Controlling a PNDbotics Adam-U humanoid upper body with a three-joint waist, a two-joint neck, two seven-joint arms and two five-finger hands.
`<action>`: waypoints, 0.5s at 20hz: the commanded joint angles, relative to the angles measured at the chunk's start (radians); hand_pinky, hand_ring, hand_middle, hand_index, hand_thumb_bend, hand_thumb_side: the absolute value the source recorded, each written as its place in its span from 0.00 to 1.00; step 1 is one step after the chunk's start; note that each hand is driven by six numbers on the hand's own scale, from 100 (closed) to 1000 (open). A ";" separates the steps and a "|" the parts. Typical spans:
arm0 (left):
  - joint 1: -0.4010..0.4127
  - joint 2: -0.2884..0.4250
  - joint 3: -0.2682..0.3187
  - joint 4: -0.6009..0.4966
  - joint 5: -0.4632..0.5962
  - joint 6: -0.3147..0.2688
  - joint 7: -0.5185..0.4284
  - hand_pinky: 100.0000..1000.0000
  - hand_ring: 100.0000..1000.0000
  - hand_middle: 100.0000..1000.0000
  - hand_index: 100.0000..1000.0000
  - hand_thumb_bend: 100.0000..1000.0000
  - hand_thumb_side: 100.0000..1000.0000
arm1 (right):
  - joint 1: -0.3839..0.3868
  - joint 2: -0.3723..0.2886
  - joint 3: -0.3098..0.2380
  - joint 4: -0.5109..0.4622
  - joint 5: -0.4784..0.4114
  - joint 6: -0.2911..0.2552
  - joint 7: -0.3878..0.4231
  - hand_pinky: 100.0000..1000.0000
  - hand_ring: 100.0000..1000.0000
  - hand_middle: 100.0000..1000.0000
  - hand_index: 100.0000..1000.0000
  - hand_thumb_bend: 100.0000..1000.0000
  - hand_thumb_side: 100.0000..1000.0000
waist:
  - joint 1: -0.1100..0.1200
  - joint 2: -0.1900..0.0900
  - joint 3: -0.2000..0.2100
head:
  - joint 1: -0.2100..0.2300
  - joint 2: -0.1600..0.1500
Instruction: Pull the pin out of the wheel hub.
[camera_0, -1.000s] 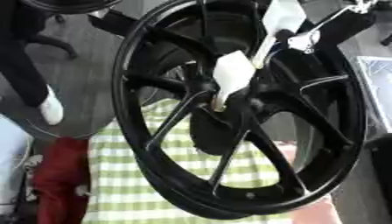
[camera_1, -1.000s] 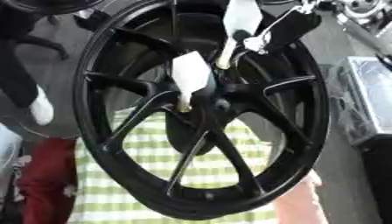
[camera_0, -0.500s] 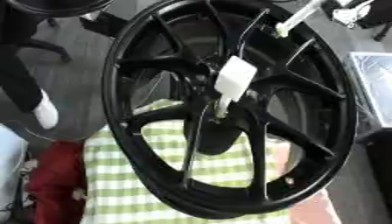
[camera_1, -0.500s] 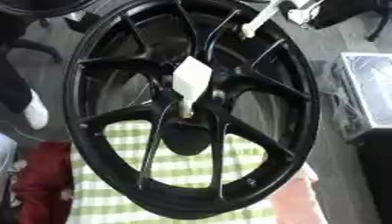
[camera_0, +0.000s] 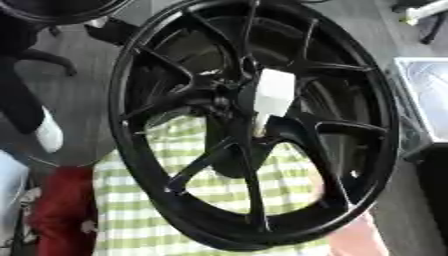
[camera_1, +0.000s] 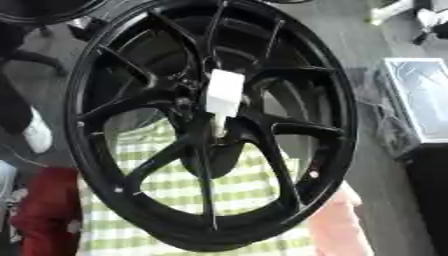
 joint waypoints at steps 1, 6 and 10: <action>-0.001 0.014 0.014 -0.018 -0.010 -0.003 0.006 0.63 0.82 0.82 0.80 0.11 0.85 | 0.010 -0.002 -0.063 0.055 0.014 -0.008 -0.028 0.89 0.83 0.74 0.82 0.00 0.00 | 0.000 -0.029 -0.007 | 0.007 -0.007; 0.000 0.012 0.014 -0.015 -0.009 -0.003 0.005 0.63 0.82 0.82 0.80 0.11 0.85 | 0.016 0.022 -0.090 0.095 -0.058 -0.030 -0.112 0.93 0.91 0.87 0.91 0.00 0.27 | 0.003 -0.040 -0.008 | 0.005 -0.008; 0.002 0.012 0.015 -0.015 -0.010 -0.004 0.006 0.63 0.83 0.82 0.80 0.11 0.85 | 0.016 0.034 -0.091 0.105 -0.123 -0.064 -0.166 0.95 0.92 0.90 0.92 0.00 0.46 | 0.003 -0.044 -0.003 | 0.003 -0.008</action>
